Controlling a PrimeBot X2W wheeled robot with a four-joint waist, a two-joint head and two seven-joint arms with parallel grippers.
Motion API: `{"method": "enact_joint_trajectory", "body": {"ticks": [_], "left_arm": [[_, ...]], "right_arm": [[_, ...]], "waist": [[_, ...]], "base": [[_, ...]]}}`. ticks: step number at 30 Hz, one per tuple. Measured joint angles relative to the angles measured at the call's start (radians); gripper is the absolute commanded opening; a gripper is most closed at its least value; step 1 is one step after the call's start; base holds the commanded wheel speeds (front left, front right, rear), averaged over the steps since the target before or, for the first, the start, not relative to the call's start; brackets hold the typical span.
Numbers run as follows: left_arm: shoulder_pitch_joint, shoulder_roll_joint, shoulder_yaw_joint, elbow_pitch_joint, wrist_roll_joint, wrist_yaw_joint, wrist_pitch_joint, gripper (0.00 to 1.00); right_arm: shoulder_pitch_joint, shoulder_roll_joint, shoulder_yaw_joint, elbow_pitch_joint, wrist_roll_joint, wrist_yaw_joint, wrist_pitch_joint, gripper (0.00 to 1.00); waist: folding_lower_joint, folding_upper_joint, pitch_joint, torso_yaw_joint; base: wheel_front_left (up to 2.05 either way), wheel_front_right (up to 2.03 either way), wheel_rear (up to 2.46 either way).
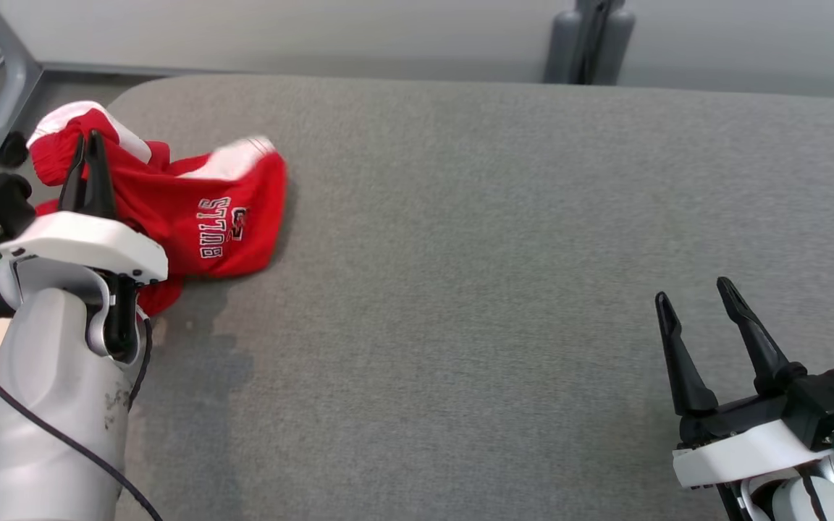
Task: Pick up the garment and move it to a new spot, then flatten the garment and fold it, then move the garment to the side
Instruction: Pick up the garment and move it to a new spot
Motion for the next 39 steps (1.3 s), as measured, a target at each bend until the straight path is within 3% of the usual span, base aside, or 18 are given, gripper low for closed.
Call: {"method": "enact_joint_trajectory", "body": {"ticks": [5, 14, 20, 29, 39], "left_arm": [[0.084, -0.027, -0.018, -0.176, 0.01, 0.024, 0.012, 0.0], [0.177, -0.074, -0.078, -0.513, -0.009, 0.053, 0.146, 0.0], [0.19, -0.095, -0.144, -0.665, -0.025, 0.075, 0.224, 0.0], [0.187, -0.111, -0.267, -0.679, -0.003, 0.113, 0.247, 0.0], [0.333, -0.114, -0.39, -0.5, 0.018, 0.148, 0.224, 0.0]], "right_arm": [[0.003, 0.013, -0.03, -0.006, -0.001, 0.0, 0.0, 1.0], [0.003, 0.021, -0.058, -0.011, -0.003, 0.0, 0.0, 1.0], [0.004, 0.031, -0.054, -0.009, -0.003, 0.0, 0.0, 1.0], [-0.012, 0.029, -0.058, -0.008, -0.003, 0.0, 0.0, 1.0], [-0.019, 0.035, -0.047, -0.012, -0.003, 0.0, 0.0, 1.0]], "waist": [[0.0, 0.0, -0.049, -0.062], [0.0, 0.0, -0.105, -0.183], [0.0, 0.0, -0.123, -0.275], [0.0, 0.0, -0.111, -0.385], [0.0, 0.0, -0.077, -0.391]], "base": [[0.0, 0.0, 0.0], [0.0, 0.0, 0.0], [0.0, 0.0, 0.0], [0.0, 0.0, 0.0], [0.0, 0.0, 0.0]]}}
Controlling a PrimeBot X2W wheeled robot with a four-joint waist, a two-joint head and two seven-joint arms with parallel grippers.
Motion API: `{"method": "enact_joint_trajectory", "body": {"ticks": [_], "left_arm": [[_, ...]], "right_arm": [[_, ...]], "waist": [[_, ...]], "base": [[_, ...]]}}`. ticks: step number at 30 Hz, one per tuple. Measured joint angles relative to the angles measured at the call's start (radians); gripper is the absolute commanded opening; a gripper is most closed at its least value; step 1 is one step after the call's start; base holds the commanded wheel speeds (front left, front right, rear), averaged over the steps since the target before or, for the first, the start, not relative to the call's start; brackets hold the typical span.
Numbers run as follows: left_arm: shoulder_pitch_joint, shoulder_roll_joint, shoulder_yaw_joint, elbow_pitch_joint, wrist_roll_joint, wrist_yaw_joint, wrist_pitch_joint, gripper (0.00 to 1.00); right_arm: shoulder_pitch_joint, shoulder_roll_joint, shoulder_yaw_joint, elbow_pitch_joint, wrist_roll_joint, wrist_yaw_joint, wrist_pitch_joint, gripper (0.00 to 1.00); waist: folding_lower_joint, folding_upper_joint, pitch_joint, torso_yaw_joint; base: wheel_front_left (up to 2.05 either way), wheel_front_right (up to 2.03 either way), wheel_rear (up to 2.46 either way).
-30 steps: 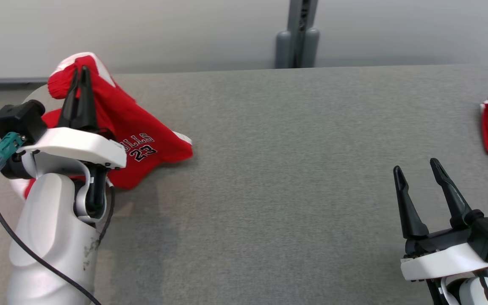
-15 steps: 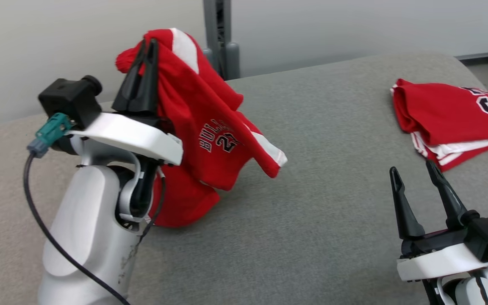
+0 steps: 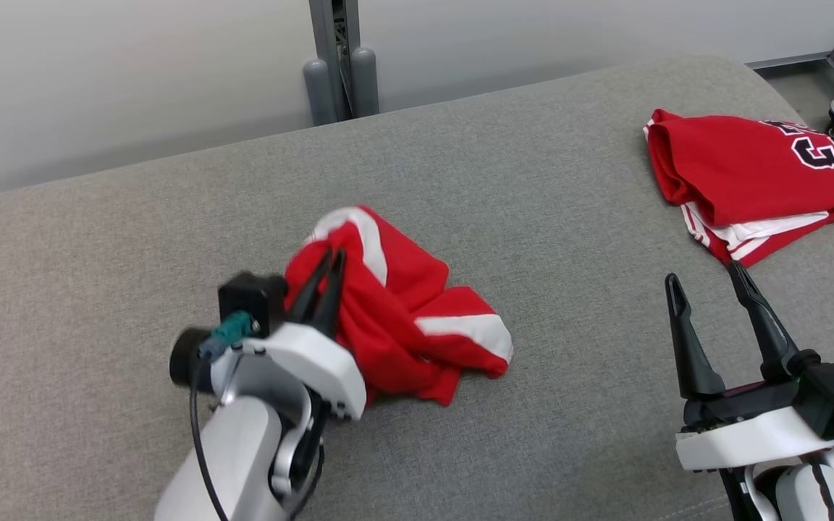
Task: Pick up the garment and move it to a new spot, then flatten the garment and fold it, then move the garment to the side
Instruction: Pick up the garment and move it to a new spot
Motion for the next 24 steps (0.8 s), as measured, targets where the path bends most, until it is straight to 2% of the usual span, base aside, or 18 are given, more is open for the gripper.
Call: {"method": "enact_joint_trajectory", "body": {"ticks": [8, 9, 11, 18, 24], "left_arm": [[0.14, 0.0, -0.114, 0.043, -0.073, 0.001, 0.053, 0.01], [0.151, -0.001, -0.131, 0.04, -0.083, 0.006, 0.064, 0.29], [0.172, -0.002, -0.157, 0.025, -0.109, 0.016, 0.073, 1.0], [0.206, -0.001, -0.15, -0.086, -0.128, 0.09, -0.01, 1.0], [0.255, 0.051, -0.076, -0.198, -0.115, 0.137, -0.119, 1.0]], "right_arm": [[-0.003, -0.005, 0.002, 0.008, 0.0, 0.0, 0.0, 1.0], [-0.001, -0.007, 0.002, 0.009, 0.0, 0.0, 0.0, 1.0], [0.002, -0.008, 0.003, 0.012, -0.002, 0.0, 0.0, 1.0], [0.023, -0.01, 0.019, 0.016, -0.003, 0.0, 0.0, 1.0], [0.048, -0.008, 0.025, 0.021, -0.002, 0.0, 0.0, 1.0]], "waist": [[0.0, 0.0, -0.005, 0.023], [0.0, 0.0, -0.008, 0.027], [0.0, 0.0, -0.017, 0.036], [0.0, 0.0, -0.054, 0.074], [0.0, 0.0, -0.088, 0.12]], "base": [[0.0, 0.0, 0.0], [0.0, 0.0, 0.0], [0.0, 0.0, 0.0], [0.0, 0.0, 0.0], [0.0, 0.0, 0.0]]}}
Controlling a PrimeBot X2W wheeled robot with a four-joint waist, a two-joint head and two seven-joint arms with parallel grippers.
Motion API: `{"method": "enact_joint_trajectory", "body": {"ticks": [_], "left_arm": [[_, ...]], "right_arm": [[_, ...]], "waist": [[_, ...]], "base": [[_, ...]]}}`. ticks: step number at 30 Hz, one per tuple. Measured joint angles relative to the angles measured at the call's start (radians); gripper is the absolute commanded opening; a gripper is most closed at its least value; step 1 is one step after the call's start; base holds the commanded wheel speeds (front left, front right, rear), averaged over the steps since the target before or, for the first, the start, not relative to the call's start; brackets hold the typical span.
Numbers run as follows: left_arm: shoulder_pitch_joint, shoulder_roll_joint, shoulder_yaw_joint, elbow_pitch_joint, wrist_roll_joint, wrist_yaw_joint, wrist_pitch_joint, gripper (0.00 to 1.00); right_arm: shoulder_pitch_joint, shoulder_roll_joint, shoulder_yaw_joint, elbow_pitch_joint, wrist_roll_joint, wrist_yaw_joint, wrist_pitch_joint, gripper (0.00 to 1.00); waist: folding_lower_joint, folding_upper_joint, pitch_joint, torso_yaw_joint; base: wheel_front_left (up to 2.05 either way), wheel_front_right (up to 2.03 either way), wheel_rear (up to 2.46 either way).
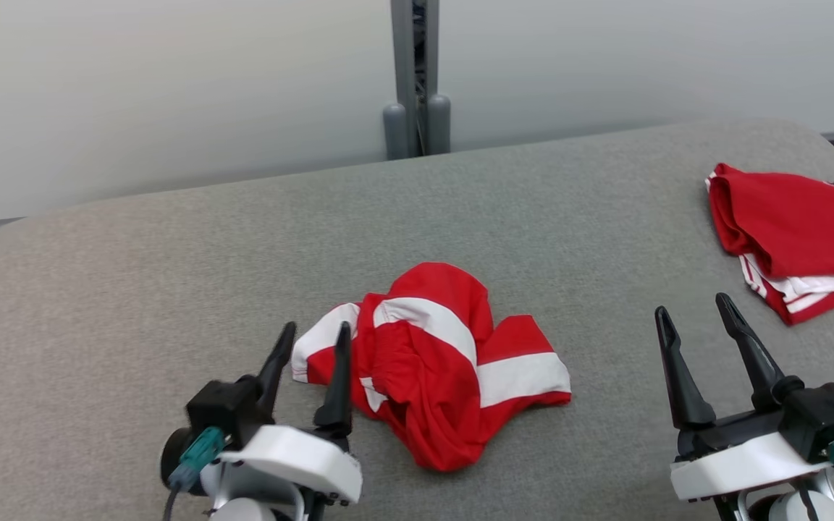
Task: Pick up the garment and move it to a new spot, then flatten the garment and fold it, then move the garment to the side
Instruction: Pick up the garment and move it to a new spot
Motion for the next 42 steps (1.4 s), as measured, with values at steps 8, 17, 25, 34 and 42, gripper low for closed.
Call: {"method": "enact_joint_trajectory", "body": {"ticks": [8, 17, 25, 34, 42], "left_arm": [[0.083, 0.067, 0.073, -0.06, 0.027, 0.026, -0.083, 1.0], [0.168, 0.063, 0.163, -0.123, 0.121, 0.039, -0.106, 1.0], [0.276, 0.009, 0.224, -0.094, 0.239, -0.004, -0.106, 1.0], [0.303, -0.029, 0.279, -0.054, 0.279, -0.059, -0.106, 1.0], [0.303, -0.045, 0.301, -0.039, 0.318, -0.084, -0.106, 1.0]], "right_arm": [[0.033, 0.006, 0.003, -0.002, 0.002, 0.0, 0.0, 1.0], [0.094, 0.02, -0.011, -0.009, 0.006, 0.0, 0.0, 1.0], [0.165, 0.032, -0.022, -0.01, 0.015, 0.0, 0.0, 1.0], [0.18, 0.035, -0.025, -0.012, 0.023, 0.0, 0.0, 1.0], [0.185, 0.035, -0.019, -0.012, 0.026, 0.0, 0.0, 1.0]], "waist": [[0.0, 0.0, -0.037, 0.062], [-0.0001, 0.0, -0.078, 0.135], [0.0, 0.0, -0.107, 0.157], [0.0, 0.0, -0.117, 0.155], [0.0, 0.0, -0.123, 0.153]], "base": [[0.0, 0.0, 0.0], [0.0, 0.0, 0.0], [0.0, 0.0, 0.0], [0.0, 0.0, 0.0], [0.0, 0.0, 0.0]]}}
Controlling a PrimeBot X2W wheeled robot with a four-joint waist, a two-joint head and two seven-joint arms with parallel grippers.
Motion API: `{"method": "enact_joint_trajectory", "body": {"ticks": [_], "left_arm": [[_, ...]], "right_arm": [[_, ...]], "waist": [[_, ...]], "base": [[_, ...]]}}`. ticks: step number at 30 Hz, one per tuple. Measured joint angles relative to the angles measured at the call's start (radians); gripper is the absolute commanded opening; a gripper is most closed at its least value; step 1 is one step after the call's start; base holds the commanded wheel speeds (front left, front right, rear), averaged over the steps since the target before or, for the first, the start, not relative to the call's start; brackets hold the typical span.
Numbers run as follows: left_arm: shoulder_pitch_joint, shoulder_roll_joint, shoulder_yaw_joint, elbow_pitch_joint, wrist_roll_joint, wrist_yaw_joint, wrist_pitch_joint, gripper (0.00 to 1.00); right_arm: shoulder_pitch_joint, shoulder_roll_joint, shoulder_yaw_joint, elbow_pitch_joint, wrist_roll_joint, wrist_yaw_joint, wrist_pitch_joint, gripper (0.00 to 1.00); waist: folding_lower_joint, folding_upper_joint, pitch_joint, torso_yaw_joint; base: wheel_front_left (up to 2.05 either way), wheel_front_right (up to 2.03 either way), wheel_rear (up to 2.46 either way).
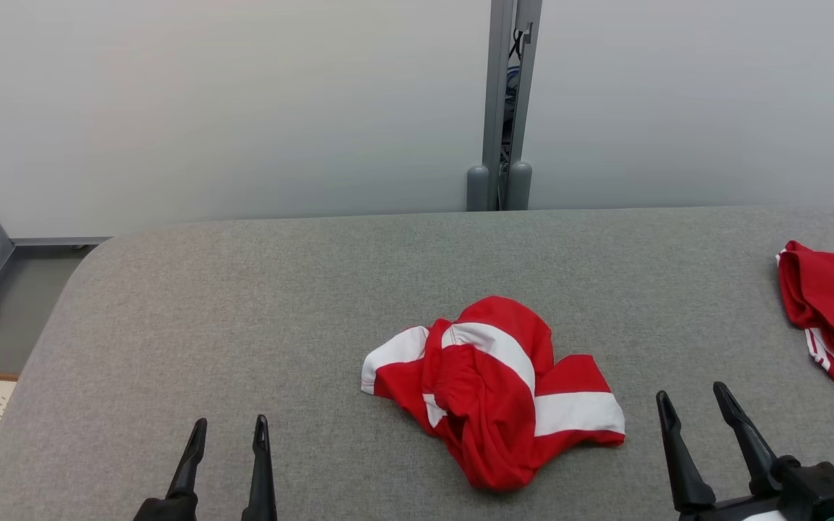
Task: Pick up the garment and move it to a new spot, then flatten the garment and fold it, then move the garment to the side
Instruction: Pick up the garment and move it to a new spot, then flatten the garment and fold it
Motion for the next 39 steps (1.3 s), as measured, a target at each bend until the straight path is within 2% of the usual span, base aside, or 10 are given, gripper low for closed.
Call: {"method": "enact_joint_trajectory", "body": {"ticks": [18, 24, 28, 35, 39], "left_arm": [[0.002, -0.006, 0.008, -0.009, 0.054, -0.007, 0.0, 1.0], [-0.021, -0.007, -0.012, 0.067, 0.044, -0.029, 0.0, 1.0], [-0.107, -0.007, -0.044, 0.122, 0.006, -0.049, 0.0, 1.0], [-0.279, -0.007, -0.141, 0.216, -0.182, -0.092, 0.047, 1.0], [-0.408, -0.008, -0.205, 0.263, -0.228, -0.091, 0.085, 1.0]], "right_arm": [[0.004, 0.0, 0.004, 0.002, 0.007, 0.0, 0.0, 1.0], [0.0, 0.0, 0.009, 0.006, 0.008, 0.0, 0.0, 1.0], [-0.01, 0.001, 0.012, 0.011, -0.001, 0.0, 0.0, 1.0], [-0.034, 0.001, 0.011, 0.011, -0.019, 0.0, 0.0, 1.0], [-0.065, -0.001, 0.011, 0.008, -0.025, 0.0, 0.0, 1.0]], "waist": [[0.0, 0.0, 0.008, 0.003], [0.0, 0.0, 0.023, -0.006], [0.0, 0.0, 0.037, -0.021], [0.0, 0.0, 0.081, -0.05], [0.0, 0.0, 0.122, -0.069]], "base": [[0.0, 0.0, 0.0], [0.0, 0.0, 0.0], [0.0, 0.0, 0.0], [0.0, 0.0, 0.0], [0.0, 0.0, 0.0]]}}
